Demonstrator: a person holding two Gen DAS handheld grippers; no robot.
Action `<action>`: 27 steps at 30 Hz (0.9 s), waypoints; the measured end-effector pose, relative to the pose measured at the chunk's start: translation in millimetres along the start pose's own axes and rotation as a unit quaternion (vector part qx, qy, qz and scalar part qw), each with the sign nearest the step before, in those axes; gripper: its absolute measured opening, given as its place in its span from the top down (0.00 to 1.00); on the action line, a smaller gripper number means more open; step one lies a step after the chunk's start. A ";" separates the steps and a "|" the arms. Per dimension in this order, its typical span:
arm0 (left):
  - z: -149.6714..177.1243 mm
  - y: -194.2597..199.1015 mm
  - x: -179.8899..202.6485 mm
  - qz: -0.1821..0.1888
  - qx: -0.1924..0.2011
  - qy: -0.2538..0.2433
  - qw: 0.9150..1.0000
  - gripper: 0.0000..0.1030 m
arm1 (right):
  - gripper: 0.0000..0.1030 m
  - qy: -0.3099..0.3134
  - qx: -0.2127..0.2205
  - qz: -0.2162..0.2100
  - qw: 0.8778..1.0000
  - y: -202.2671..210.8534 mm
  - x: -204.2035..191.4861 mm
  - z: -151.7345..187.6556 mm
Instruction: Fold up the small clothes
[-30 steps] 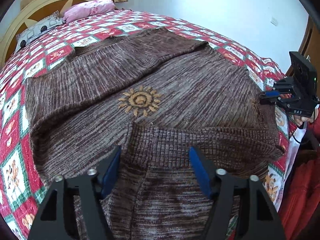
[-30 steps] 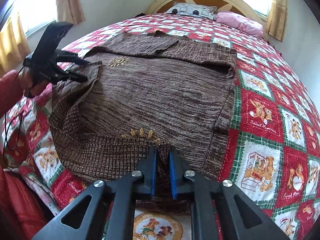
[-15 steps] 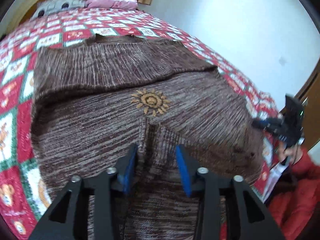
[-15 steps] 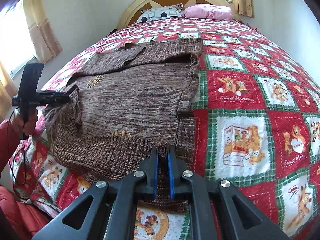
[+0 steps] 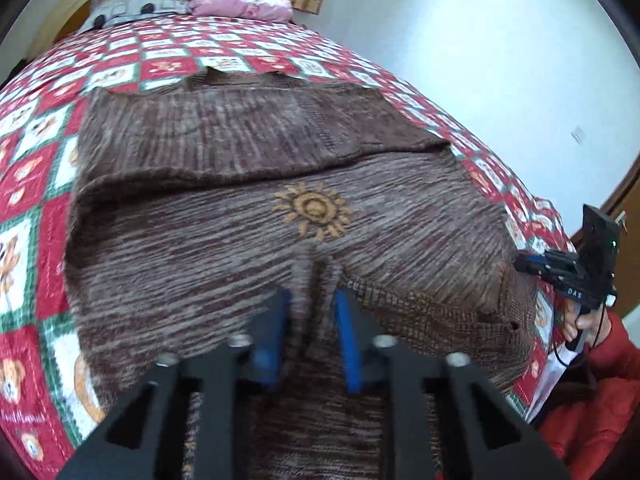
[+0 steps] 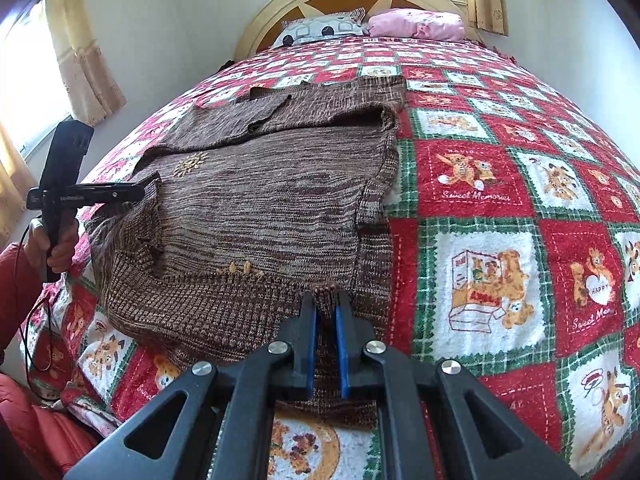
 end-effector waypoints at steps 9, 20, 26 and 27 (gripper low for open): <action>4.1 28.6 6.3 -0.023 0.055 0.020 0.998 0.89 | 0.93 0.001 0.040 0.011 0.999 35.6 -6.7 -23.9; -11.5 72.0 -30.0 -0.057 0.157 0.119 0.979 0.89 | 0.93 0.012 0.101 0.094 0.990 62.1 3.7 -76.9; -8.2 63.5 -40.5 -0.067 0.160 0.139 0.975 0.89 | 0.93 0.006 0.089 0.099 0.991 45.6 9.1 -79.1; -9.4 63.4 -39.2 -0.073 0.164 0.136 0.974 0.89 | 0.93 0.009 0.089 0.101 0.991 44.7 8.6 -80.6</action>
Point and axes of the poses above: each gripper's, at about its wrist camera, not at the fingertips, and y roughly against the way its jaws point, x to its right, z to its underside, the point moved 7 cm from there along -y, roughly the way its jaws point, and after that the axes turned 10 degrees about y, right-handed, at the moved point
